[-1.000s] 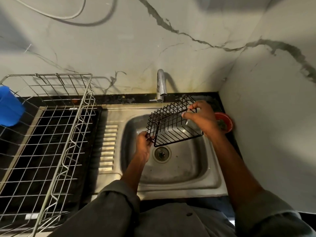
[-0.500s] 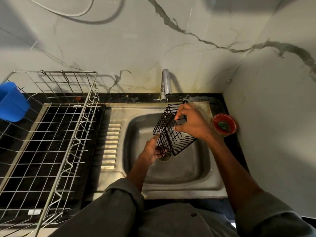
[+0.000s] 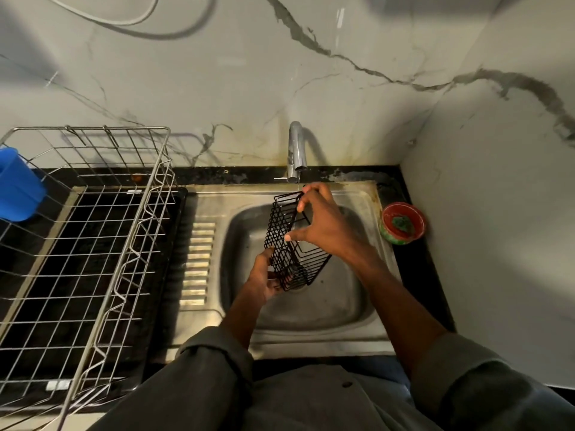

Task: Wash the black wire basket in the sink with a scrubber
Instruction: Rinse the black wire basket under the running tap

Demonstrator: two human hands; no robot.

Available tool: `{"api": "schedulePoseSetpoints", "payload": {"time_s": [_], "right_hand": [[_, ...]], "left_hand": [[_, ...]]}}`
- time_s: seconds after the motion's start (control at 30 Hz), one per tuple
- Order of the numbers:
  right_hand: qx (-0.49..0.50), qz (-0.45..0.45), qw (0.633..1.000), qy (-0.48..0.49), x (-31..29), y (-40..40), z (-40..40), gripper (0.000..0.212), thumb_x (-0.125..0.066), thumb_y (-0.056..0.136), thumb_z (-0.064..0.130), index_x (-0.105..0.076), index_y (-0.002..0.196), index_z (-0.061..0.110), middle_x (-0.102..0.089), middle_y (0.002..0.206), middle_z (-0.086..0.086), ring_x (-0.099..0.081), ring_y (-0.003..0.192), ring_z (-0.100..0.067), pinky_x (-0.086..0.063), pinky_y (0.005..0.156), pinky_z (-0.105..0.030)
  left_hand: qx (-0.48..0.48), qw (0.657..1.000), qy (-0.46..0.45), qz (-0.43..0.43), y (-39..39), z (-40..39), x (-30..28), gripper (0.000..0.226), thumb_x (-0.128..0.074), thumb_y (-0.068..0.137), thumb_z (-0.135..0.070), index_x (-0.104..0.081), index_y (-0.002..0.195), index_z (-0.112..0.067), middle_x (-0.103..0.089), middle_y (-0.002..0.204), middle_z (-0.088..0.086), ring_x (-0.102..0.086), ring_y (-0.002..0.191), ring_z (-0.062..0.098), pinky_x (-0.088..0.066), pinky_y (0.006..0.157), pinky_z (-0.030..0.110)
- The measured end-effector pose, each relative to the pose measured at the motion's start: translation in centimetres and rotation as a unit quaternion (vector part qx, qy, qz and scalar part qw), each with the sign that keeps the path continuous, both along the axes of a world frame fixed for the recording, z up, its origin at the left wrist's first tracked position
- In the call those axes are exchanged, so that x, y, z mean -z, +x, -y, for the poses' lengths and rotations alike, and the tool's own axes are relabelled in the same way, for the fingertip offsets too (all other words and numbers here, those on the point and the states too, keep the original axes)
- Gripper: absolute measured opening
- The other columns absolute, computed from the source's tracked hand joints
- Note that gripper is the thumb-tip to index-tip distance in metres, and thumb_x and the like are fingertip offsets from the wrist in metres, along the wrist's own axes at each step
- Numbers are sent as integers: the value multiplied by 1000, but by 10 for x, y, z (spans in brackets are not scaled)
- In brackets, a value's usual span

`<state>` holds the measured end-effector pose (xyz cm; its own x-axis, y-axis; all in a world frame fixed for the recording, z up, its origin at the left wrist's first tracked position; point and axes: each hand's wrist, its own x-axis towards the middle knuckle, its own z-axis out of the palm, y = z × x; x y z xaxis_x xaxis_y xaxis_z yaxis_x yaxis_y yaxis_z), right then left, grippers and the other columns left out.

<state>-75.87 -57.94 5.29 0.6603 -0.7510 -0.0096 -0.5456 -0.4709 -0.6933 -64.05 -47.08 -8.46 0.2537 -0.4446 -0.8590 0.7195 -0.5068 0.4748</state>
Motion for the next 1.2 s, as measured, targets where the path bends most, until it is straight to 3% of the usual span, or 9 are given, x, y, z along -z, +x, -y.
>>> {"api": "schedulePoseSetpoints", "payload": {"time_s": [0.13,0.27,0.37,0.5,0.67,0.73,0.87,0.97,1.2], "right_hand": [[60,-4,998,-21,-1,14,0,83,-98,53,45,-46,113,19,-36,128,2,-48,108,-12,-51,87,-29],[83,-26,996,25,0,18,0,104,-97,56,45,-39,138,20,-45,142,0,-51,121,-17,-50,100,-38],[93,-19,995,34,2,18,-4,110,-96,59,43,-33,146,21,-47,147,-2,-50,129,-21,-46,104,-35],[99,-42,994,-5,0,21,-10,116,-94,63,44,-26,154,22,-40,156,-5,-44,139,-26,-41,111,-40],[117,-59,991,-11,-4,19,-1,119,-95,62,45,-24,155,20,-37,156,-8,-42,140,-28,-42,113,-46],[128,-61,990,-14,-5,14,1,119,-94,62,46,-25,155,20,-36,157,-6,-41,141,-27,-41,113,-46],[146,-54,988,-17,-4,2,4,117,-93,62,47,-27,155,21,-36,158,-4,-39,143,-26,-40,115,-47],[180,-44,983,-10,-7,-6,9,117,-94,61,48,-30,154,20,-38,156,-5,-40,142,-26,-41,114,-49],[274,44,959,57,-13,-31,28,96,-91,61,53,-45,141,28,-56,136,4,-56,119,-15,-50,98,-37]], "left_hand": [[-13,1000,5,-2,1,0,1,63,-63,91,-58,-61,134,-12,-65,122,22,-69,112,37,-55,95,49],[-22,1000,-4,-8,1,2,-1,60,-62,94,-58,-62,132,-12,-66,122,21,-68,108,36,-57,89,46],[9,999,-14,-32,-1,10,-5,53,-53,99,-55,-62,128,-11,-64,116,21,-64,103,38,-54,84,51],[56,997,-15,-59,-8,20,-12,44,-51,99,-56,-62,115,-17,-60,126,23,-57,120,42,-42,106,60],[66,996,-29,-54,-12,24,-18,44,-56,99,-54,-62,124,-18,-64,120,21,-60,109,37,-51,78,47],[69,996,-33,-50,-14,25,-18,47,-57,99,-53,-61,131,-18,-64,121,21,-61,110,37,-50,76,46],[83,995,-41,-43,-16,31,-17,52,-56,98,-56,-61,134,-19,-64,128,22,-60,119,38,-47,102,51],[91,994,-42,-36,-16,40,-19,45,-54,98,-58,-63,125,-23,-62,128,20,-58,122,38,-38,114,56],[111,992,-62,-20,-23,56,-35,39,-50,100,-60,-67,111,-27,-63,122,14,-59,110,33,-41,95,48]]}}
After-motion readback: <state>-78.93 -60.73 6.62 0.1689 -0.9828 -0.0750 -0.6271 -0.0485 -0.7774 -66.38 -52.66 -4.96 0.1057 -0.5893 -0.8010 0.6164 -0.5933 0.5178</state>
